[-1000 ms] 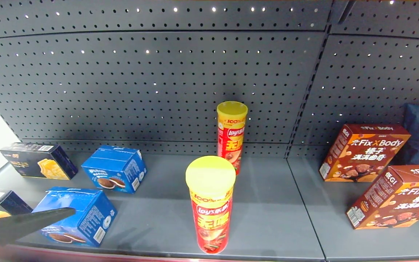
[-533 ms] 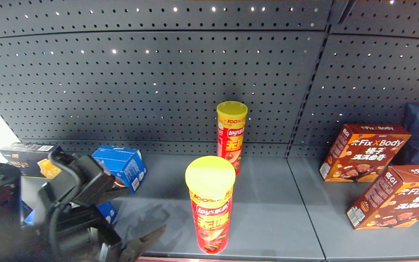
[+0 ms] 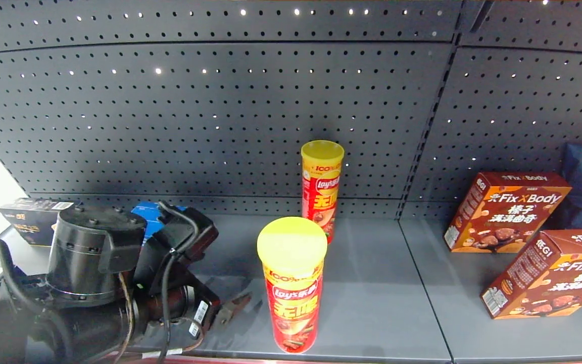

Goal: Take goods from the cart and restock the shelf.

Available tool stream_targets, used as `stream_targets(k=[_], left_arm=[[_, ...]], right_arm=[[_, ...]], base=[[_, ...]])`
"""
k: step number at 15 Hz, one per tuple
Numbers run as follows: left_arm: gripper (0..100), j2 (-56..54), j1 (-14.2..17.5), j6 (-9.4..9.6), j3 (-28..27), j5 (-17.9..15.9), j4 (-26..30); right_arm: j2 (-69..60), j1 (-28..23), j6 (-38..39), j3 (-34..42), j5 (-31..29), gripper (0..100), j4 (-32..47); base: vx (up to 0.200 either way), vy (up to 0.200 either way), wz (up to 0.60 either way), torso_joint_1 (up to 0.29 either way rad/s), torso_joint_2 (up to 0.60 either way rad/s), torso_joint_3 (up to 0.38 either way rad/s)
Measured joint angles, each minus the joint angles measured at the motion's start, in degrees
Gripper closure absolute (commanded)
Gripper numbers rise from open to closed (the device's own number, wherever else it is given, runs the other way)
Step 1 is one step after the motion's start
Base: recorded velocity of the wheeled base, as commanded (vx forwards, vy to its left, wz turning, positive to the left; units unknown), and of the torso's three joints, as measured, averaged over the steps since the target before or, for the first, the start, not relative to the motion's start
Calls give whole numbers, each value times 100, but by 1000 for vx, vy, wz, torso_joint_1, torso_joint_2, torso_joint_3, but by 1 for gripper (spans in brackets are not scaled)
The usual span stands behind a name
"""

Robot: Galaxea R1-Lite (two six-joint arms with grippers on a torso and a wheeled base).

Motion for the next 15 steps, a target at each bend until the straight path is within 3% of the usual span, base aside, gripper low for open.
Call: stream_targets(k=[10,15], left_arm=[[0,411,-518,-67,-351,246,-17],[0,595,-606,-61,-555,374,2]], right_arm=[[1,0,0,0,-1,0,-2],[1,0,0,0,0,0,0]], base=[[0,0,0,0,0,0],[0,0,0,0,0,0]])
